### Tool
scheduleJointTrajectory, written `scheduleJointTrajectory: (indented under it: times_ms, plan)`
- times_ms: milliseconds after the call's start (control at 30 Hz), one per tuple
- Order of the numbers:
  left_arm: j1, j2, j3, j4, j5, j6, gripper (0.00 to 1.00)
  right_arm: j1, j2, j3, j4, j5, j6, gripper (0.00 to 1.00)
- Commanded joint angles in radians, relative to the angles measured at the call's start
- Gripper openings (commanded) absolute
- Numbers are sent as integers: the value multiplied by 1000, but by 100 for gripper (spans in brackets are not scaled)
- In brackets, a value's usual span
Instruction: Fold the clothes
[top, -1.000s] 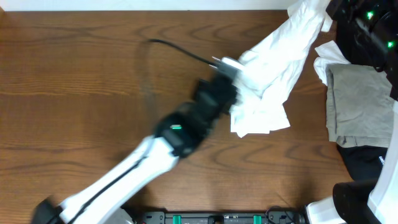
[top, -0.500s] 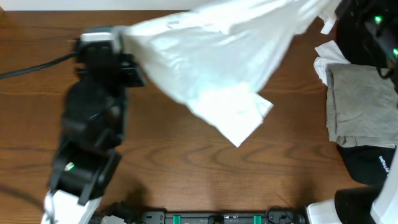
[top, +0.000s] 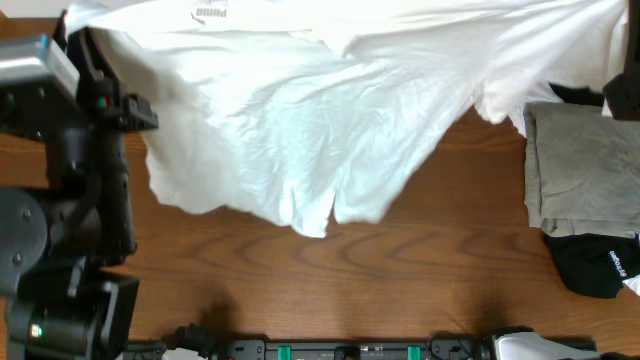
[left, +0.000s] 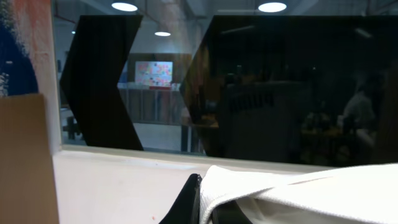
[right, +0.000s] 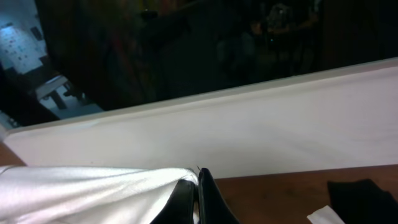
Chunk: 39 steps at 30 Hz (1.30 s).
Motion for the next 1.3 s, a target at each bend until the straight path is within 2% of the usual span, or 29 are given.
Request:
scheduleJointTrajectory:
  times_ms: [0,200,333,467,667,767,1000,1067,1100,1133,1267]
  plan:
    - [36,36,53,5,-63,19,6,-3,2,8,-23,82,3,1]
    - [36,63,91,3,-62,4,6,-3,25,8,-82,94,3,1]
    - [36,118,91,-53,-58,4,6,-3,76,8,-87,137,3,1]
    - [36,203,91,-90,-35,4,6,-4,146,8,-114,226,-10,1]
    - [36,352,91,-91,124,-3,6,-11,232,7,-137,350,-13,1]
    - [35,432,91,-84,143,-44,6,-26,258,7,-146,376,-13,1]
    - [31,620,91,-78,145,-50,7,-71,301,6,-187,412,-13,1]
    - [26,660,91,-88,150,-62,52,-77,307,6,-197,412,-13,1]
    - [21,676,91,-101,166,-61,82,-77,311,6,-202,412,-13,1]
    - [17,687,91,-116,185,-61,98,-77,312,6,-206,415,-13,1]
    - [-11,703,91,-187,209,-61,98,-77,313,6,-208,426,-17,1]
